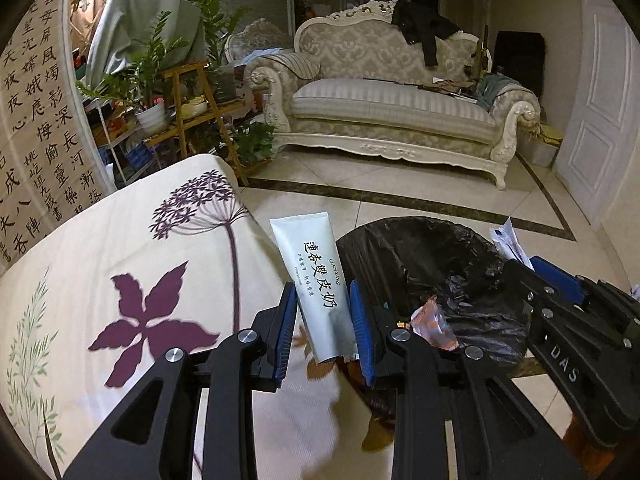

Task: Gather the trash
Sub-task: 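Carry the white tube with the left tool while the right tool carries the snack wrapper to the bin, then open both tools over the bin to drop the tube and wrapper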

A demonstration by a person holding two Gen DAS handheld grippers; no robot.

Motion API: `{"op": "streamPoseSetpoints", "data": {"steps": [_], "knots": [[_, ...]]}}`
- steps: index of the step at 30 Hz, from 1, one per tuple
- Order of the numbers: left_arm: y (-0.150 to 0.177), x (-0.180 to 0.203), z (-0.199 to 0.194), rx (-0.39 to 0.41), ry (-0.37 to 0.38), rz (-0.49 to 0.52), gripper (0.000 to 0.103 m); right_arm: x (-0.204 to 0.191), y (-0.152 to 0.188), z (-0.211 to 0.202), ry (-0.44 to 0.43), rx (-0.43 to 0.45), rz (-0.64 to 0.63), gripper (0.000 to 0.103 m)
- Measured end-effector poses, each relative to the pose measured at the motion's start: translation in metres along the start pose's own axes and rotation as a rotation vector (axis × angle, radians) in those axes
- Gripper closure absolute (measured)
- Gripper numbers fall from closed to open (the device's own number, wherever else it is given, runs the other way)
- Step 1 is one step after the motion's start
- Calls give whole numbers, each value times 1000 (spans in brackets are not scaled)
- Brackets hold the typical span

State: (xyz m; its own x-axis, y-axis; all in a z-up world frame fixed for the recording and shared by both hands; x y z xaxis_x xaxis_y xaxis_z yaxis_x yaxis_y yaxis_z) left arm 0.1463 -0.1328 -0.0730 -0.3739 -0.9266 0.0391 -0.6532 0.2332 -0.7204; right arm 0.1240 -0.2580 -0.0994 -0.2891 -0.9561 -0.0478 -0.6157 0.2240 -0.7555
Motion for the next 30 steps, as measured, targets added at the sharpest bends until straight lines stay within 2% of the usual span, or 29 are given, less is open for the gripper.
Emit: {"op": "streamPoseSetpoints", "data": {"steps": [13, 21, 23, 30], "knots": [[-8, 10, 39, -60, -24, 52, 74, 8, -7, 32, 19, -33, 21, 77], [-8, 14, 50, -103, -21, 53, 68, 9, -7, 46, 29, -53, 36, 75], [-6, 14, 51, -109, -22, 51, 58, 10, -8, 46, 34, -51, 44, 60], [-9, 13, 47, -93, -26, 45, 45, 13, -9, 42, 59, -35, 45, 57]]}}
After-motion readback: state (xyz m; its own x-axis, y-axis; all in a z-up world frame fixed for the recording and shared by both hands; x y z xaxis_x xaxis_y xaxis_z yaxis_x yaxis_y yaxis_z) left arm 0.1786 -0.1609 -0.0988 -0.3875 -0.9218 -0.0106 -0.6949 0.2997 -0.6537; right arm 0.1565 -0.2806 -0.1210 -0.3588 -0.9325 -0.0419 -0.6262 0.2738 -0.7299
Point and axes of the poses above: each gripper's, at about its wrist camera, not at the fingertips, and z roughly the way its jaws point, x to its right, y to its underside, the point moved 7 cm from there along z, roughly the way its jaws point, and after that the axes turned 6 degrees about y, right-handed, at the moved point
